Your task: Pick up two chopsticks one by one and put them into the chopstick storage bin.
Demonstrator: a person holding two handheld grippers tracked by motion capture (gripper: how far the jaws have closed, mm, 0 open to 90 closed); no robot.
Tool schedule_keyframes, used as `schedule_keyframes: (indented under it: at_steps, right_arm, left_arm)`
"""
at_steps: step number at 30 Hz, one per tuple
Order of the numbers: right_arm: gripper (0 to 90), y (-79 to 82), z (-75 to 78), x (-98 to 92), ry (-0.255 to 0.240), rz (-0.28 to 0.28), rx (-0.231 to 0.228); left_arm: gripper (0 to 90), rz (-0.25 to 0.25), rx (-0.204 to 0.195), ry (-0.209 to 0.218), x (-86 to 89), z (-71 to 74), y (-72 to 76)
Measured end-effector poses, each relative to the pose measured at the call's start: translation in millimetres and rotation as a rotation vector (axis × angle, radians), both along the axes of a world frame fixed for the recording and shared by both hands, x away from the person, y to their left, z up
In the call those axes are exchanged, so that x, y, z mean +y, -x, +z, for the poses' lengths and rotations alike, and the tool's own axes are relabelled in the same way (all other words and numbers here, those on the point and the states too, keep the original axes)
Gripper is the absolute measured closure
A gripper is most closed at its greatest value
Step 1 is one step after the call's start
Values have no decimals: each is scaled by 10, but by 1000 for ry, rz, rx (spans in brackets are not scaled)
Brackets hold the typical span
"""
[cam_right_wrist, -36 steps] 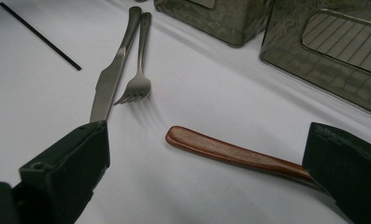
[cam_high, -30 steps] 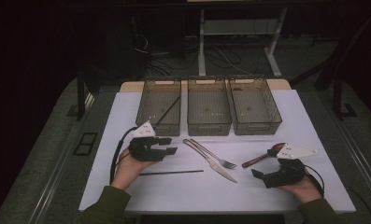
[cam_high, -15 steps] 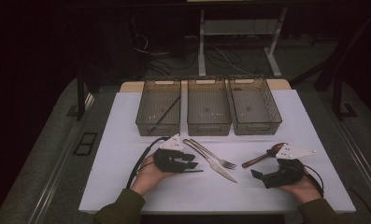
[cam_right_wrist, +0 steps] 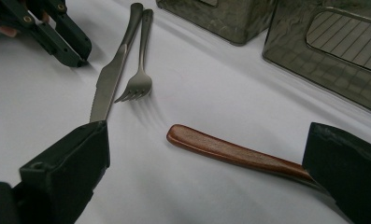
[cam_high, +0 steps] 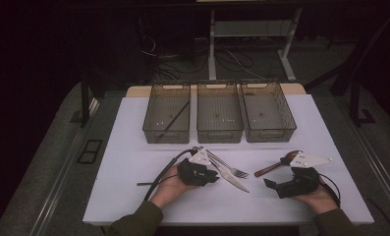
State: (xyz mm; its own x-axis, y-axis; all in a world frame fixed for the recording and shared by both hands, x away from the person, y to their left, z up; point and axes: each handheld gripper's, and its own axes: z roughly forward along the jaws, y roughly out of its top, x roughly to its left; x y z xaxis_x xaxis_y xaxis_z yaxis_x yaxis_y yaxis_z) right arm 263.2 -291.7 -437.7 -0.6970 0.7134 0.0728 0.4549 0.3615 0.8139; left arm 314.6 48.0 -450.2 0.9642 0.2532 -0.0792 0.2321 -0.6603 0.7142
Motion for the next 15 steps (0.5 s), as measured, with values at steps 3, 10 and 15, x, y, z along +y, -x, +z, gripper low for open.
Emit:
schedule_keyframes:
  at_steps: [3,10,15]
  right_arm:
    - [4,1,1,0,-1,1,0]
    - [4,4,4,-4,-4,-2,2]
    - [4,4,3,-2,-3,-1,1]
  left_arm:
    - [791,0,-5,-2,2,-1,0]
    - [814,1,-11,-13,19,6,4]
    - [847,-4,-10,-11,25,4,-7]
